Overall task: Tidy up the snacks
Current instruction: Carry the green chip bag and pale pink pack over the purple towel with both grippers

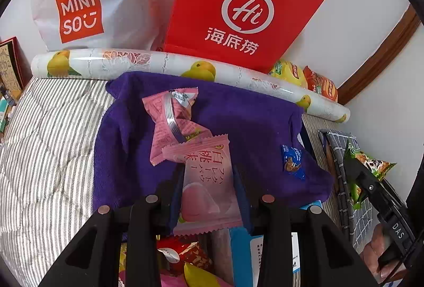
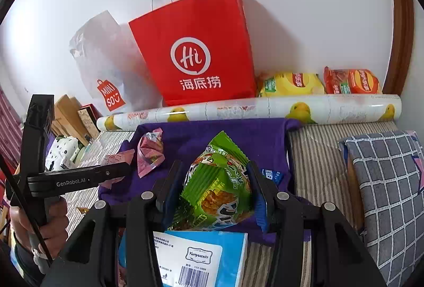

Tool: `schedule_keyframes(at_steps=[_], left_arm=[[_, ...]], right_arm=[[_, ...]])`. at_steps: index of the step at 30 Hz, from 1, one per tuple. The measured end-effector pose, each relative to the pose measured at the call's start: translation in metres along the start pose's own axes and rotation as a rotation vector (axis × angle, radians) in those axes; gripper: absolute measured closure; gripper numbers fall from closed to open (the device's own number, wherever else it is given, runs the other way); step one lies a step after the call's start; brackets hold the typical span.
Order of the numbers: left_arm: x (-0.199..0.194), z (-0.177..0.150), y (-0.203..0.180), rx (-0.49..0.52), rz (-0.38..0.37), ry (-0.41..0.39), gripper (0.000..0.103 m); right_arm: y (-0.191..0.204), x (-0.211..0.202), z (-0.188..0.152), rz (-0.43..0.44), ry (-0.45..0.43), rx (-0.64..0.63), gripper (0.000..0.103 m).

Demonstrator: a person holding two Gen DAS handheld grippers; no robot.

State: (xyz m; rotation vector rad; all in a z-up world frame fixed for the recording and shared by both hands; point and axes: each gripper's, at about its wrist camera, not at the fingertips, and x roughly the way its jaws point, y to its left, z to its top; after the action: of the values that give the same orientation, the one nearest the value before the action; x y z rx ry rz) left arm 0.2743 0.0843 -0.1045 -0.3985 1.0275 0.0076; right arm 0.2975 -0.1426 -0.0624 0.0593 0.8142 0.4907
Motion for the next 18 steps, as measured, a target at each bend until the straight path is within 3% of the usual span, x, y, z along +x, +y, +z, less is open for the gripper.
schedule_keyframes(at_steps=[7,18], left_arm=[[-0.003,0.0,0.014,-0.005,-0.016,-0.003,0.068],[0.013,0.011,0.029,0.066,-0.052,0.029,0.068]], right_arm=[[0.009,0.008,-0.004,-0.02,0.011,-0.003,0.056],[0.018,0.044,-0.003,-0.047,0.011,0.041,0.056]])
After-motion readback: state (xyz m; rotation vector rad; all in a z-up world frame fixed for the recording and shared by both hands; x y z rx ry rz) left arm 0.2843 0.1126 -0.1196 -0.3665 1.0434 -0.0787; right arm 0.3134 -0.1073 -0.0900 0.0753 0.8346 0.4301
